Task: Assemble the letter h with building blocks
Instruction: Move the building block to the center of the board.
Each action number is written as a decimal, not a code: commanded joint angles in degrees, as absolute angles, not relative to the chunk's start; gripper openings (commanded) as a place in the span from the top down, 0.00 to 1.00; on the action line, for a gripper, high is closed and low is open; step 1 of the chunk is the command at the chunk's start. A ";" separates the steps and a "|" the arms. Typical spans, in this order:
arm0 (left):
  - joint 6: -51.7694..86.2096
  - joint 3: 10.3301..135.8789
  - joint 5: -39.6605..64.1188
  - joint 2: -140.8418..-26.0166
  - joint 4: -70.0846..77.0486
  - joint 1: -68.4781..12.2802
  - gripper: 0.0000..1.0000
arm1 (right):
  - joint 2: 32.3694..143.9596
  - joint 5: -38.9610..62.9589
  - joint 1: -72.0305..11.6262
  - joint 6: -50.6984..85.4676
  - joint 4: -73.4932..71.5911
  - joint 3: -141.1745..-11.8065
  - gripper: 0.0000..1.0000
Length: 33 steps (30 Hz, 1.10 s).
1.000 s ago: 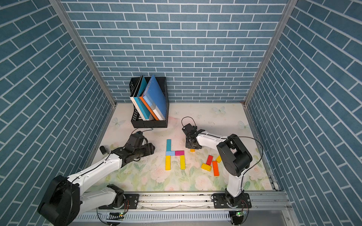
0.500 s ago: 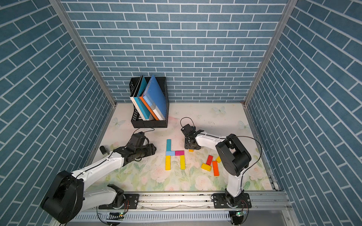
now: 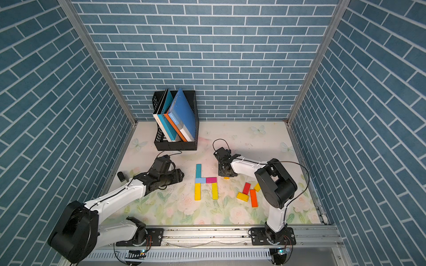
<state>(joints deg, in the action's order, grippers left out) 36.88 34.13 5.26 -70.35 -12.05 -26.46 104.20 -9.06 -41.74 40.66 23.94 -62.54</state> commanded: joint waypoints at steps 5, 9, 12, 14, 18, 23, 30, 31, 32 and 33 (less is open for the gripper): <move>37.00 33.32 4.76 -70.15 -11.83 -26.66 0.33 | 105.42 -7.96 -42.02 40.45 26.02 -61.23 0.59; 36.89 32.98 4.60 -69.90 -11.90 -26.71 0.33 | 105.47 -8.41 -42.01 39.93 26.28 -61.57 0.52; 36.87 32.98 4.57 -69.76 -11.87 -26.68 0.33 | 105.71 -8.68 -41.98 39.21 26.32 -61.72 0.58; 36.91 32.95 4.57 -69.74 -11.87 -26.67 0.33 | 105.95 -8.48 -42.01 39.11 26.37 -61.78 0.62; 36.99 32.76 4.48 -69.60 -11.87 -26.68 0.33 | 106.11 -8.43 -42.10 39.20 26.45 -61.52 0.56; 36.84 33.11 4.48 -69.40 -12.31 -26.68 0.33 | 104.07 -8.85 -42.05 39.36 27.09 -62.57 0.43; 36.91 34.95 4.13 -66.86 -14.64 -26.68 0.32 | 90.46 -19.71 -42.52 47.53 32.43 -59.96 0.30; 36.78 35.02 4.05 -66.59 -14.84 -26.67 0.32 | 88.65 -20.26 -42.07 49.00 33.33 -58.65 0.29; 36.74 35.14 4.03 -66.37 -15.05 -26.67 0.32 | 86.98 -20.28 -41.32 50.44 34.02 -56.66 0.29; 36.80 35.21 4.15 -66.33 -15.08 -26.72 0.32 | 85.38 -19.56 -40.41 51.31 34.03 -54.32 0.29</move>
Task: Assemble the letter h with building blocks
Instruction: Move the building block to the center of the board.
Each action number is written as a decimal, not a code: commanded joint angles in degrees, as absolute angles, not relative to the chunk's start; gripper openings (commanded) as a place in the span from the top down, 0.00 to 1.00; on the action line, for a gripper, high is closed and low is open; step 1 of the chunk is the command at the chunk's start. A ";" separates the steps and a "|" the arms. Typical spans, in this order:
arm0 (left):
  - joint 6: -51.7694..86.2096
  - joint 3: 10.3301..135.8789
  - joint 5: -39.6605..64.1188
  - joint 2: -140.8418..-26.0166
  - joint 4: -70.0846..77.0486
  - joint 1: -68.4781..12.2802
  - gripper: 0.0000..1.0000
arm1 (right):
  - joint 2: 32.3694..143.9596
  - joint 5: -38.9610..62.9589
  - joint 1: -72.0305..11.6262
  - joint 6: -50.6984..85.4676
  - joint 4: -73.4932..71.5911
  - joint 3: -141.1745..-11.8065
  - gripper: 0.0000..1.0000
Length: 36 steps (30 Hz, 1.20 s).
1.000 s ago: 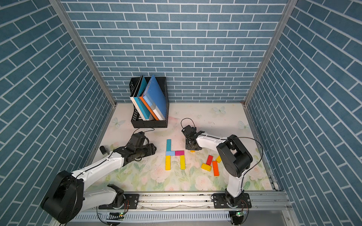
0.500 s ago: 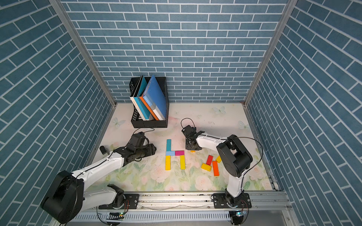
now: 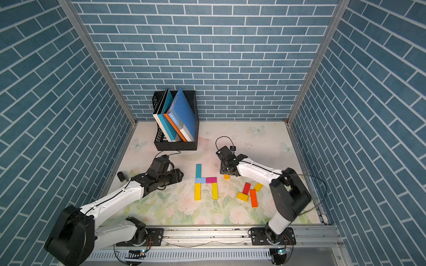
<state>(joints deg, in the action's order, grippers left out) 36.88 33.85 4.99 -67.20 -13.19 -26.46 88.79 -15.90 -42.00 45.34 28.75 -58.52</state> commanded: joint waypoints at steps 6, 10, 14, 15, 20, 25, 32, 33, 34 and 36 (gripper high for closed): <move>36.65 35.46 4.57 -66.86 -14.90 -26.67 0.32 | 79.43 -15.09 -37.29 52.32 32.11 -42.85 0.31; 36.65 35.16 4.65 -67.30 -14.42 -26.64 0.32 | 78.51 -12.14 -36.91 52.16 30.24 -38.88 0.36; 36.75 35.12 4.76 -67.83 -14.13 -26.70 0.33 | 78.40 -10.40 -36.91 51.95 27.48 -36.17 0.41; 36.80 35.02 4.74 -67.91 -14.06 -26.69 0.33 | 78.49 -10.07 -36.91 51.66 26.75 -35.78 0.43; 36.78 35.30 4.69 -68.23 -14.05 -26.66 0.33 | 79.91 -9.14 -36.93 49.56 25.45 -36.09 0.58; 36.83 35.57 4.60 -68.29 -14.05 -26.71 0.33 | 81.57 -8.32 -39.79 47.82 25.07 -39.13 0.78; 36.88 35.11 4.48 -68.30 -13.97 -26.70 0.33 | 87.20 -9.23 -46.83 48.03 26.60 -43.14 0.58; 36.89 35.12 4.47 -68.38 -13.96 -26.72 0.33 | 87.86 -9.86 -47.59 48.39 27.49 -43.38 0.50; 36.91 35.12 4.48 -68.42 -14.01 -26.64 0.33 | 88.23 -10.78 -48.08 49.17 28.80 -43.44 0.47; 36.77 35.13 4.44 -68.24 -14.07 -26.67 0.33 | 87.49 -11.59 -48.34 50.36 30.37 -42.46 0.45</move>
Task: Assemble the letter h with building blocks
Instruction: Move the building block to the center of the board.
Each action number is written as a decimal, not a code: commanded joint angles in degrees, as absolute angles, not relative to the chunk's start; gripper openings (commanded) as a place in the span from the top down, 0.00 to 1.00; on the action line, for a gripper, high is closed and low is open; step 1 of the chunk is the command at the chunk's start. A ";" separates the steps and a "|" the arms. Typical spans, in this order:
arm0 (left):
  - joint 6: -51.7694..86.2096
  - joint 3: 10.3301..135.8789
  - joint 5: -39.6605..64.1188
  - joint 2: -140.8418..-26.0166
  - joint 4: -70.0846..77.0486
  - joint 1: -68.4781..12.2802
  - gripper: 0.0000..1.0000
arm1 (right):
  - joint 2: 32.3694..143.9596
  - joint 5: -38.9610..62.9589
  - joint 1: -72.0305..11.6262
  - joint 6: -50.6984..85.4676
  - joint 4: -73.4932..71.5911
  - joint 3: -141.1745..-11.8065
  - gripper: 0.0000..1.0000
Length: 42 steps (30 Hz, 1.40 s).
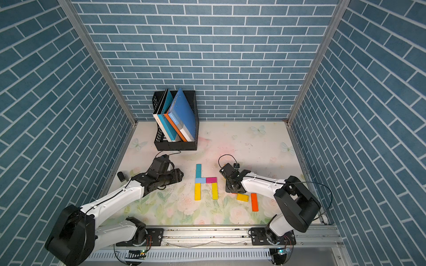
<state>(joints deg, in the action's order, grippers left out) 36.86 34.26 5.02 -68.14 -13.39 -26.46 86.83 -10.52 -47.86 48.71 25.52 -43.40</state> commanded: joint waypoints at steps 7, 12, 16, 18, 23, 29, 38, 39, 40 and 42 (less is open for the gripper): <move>36.76 34.59 4.34 -69.05 -13.43 -26.72 0.33 | 76.34 -15.51 -47.22 55.40 36.31 -37.00 0.46; 37.41 34.30 4.92 -69.37 -12.54 -26.71 0.33 | 71.78 -17.66 -42.65 58.28 38.42 -35.54 0.44; 37.29 34.28 4.53 -69.10 -12.74 -26.67 0.33 | 70.28 -14.40 -42.01 56.70 32.64 -36.25 0.35; 37.10 34.12 4.40 -69.03 -12.96 -26.67 0.33 | 70.37 -11.28 -42.01 55.61 29.15 -36.49 0.26; 37.08 33.59 4.31 -68.75 -12.62 -26.69 0.33 | 72.54 -12.03 -42.06 60.20 29.09 -38.47 0.11; 37.00 32.94 4.39 -68.74 -12.05 -26.67 0.33 | 77.80 -12.83 -42.04 66.33 28.19 -39.17 0.06; 36.75 32.73 4.33 -68.90 -11.89 -26.70 0.33 | 83.04 -11.11 -41.99 65.73 25.93 -38.52 0.19; 36.82 32.73 4.39 -68.93 -11.87 -26.72 0.33 | 83.05 -11.23 -42.01 65.20 26.25 -38.45 0.23; 36.79 32.87 4.39 -68.99 -11.87 -26.68 0.33 | 82.93 -11.29 -42.02 64.68 26.45 -38.34 0.29; 36.75 32.87 4.39 -68.90 -11.99 -26.65 0.33 | 82.17 -11.28 -42.14 62.72 26.55 -38.02 0.45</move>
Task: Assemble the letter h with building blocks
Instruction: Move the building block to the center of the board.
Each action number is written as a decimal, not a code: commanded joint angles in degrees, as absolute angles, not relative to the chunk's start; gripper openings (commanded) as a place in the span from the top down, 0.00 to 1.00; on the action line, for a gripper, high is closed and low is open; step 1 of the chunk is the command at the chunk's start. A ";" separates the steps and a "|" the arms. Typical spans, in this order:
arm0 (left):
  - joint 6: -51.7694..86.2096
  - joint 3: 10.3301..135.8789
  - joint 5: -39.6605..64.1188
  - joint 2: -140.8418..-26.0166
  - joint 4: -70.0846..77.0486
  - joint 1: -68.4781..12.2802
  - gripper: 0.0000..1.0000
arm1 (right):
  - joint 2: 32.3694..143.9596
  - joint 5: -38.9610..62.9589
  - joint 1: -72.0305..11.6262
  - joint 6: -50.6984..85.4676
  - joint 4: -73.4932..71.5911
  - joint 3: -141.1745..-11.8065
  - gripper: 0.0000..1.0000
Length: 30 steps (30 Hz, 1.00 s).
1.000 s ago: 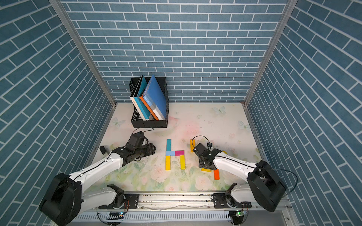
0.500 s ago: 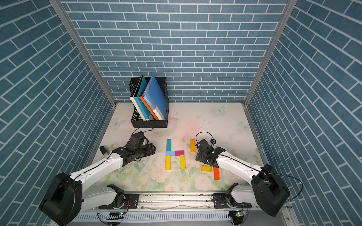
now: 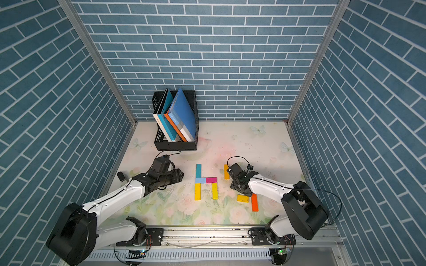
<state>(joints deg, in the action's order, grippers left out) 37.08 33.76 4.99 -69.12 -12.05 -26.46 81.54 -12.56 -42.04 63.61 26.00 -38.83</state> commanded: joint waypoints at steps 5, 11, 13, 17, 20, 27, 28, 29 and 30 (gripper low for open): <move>36.86 32.77 4.38 -68.88 -11.92 -26.68 0.33 | 80.43 -6.67 -42.58 50.91 22.65 -38.09 0.59; 37.12 32.84 4.22 -69.22 -11.65 -26.68 0.33 | 84.62 -7.17 -45.27 41.55 25.62 -43.35 0.59; 37.33 32.82 4.25 -69.32 -11.59 -26.70 0.33 | 86.76 -7.38 -45.31 40.70 25.14 -44.31 0.57; 37.35 33.06 4.10 -69.41 -12.04 -26.65 0.33 | 89.30 -8.27 -45.35 40.30 25.84 -46.22 0.25; 37.16 33.27 3.82 -69.03 -12.63 -26.72 0.33 | 87.24 -6.49 -45.46 40.53 25.02 -44.77 0.19; 36.70 34.76 4.14 -69.76 -13.41 -26.64 0.33 | 83.48 -3.83 -45.61 42.70 24.04 -40.71 0.27; 36.55 34.91 4.02 -69.76 -13.65 -26.69 0.33 | 83.37 -3.53 -45.71 42.80 23.91 -40.56 0.27; 36.41 35.00 3.88 -69.70 -13.79 -26.70 0.33 | 83.31 -3.18 -45.70 42.85 23.63 -40.52 0.28; 36.46 34.99 3.82 -69.72 -13.87 -26.71 0.33 | 83.45 -3.06 -45.70 42.76 23.43 -40.54 0.32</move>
